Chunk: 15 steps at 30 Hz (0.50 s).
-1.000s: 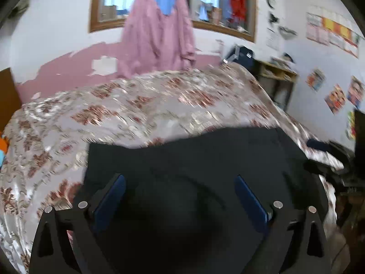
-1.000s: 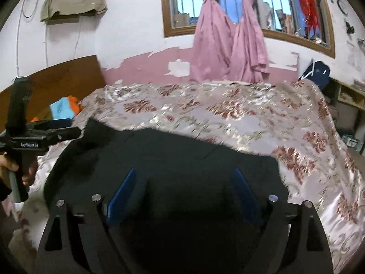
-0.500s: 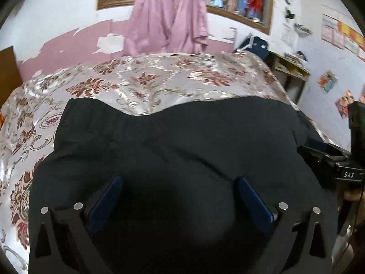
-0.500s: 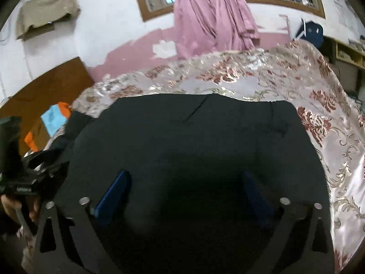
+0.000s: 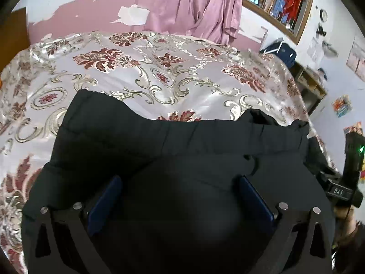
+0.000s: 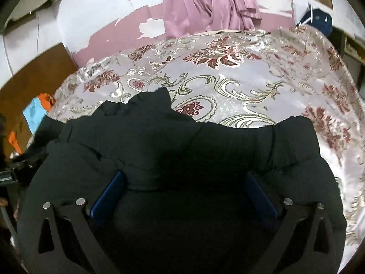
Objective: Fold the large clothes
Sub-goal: 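Press and smooth the folded jacket bundle with both tools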
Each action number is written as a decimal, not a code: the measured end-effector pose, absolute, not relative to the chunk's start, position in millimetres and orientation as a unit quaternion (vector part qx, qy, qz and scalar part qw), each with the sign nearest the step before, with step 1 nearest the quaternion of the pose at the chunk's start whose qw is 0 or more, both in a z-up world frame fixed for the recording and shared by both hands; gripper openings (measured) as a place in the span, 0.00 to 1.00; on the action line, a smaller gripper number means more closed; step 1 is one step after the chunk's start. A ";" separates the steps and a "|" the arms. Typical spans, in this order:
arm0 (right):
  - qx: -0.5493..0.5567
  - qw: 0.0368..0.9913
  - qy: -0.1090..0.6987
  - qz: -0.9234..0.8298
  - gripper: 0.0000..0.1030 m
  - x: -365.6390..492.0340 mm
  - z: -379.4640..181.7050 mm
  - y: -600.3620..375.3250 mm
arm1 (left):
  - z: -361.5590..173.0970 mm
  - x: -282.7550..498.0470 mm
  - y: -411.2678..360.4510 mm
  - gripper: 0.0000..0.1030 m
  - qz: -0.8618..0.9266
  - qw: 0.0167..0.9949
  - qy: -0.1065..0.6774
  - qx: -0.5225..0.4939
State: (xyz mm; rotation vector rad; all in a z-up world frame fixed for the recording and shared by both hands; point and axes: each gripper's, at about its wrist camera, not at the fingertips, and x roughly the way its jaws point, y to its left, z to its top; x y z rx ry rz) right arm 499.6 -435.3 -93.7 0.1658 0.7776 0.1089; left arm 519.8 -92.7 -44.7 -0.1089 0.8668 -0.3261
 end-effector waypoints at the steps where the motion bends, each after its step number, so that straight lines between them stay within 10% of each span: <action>1: 0.086 0.922 0.374 0.056 0.99 498.7 -95.4 -436.6 | -45.8 518.8 -93.6 1.00 -0.159 0.895 0.413 -0.052; 15: 0.103 0.952 0.282 0.059 0.99 459.4 -94.5 -443.5 | -48.4 493.7 -84.1 1.00 -0.196 0.913 0.349 -0.077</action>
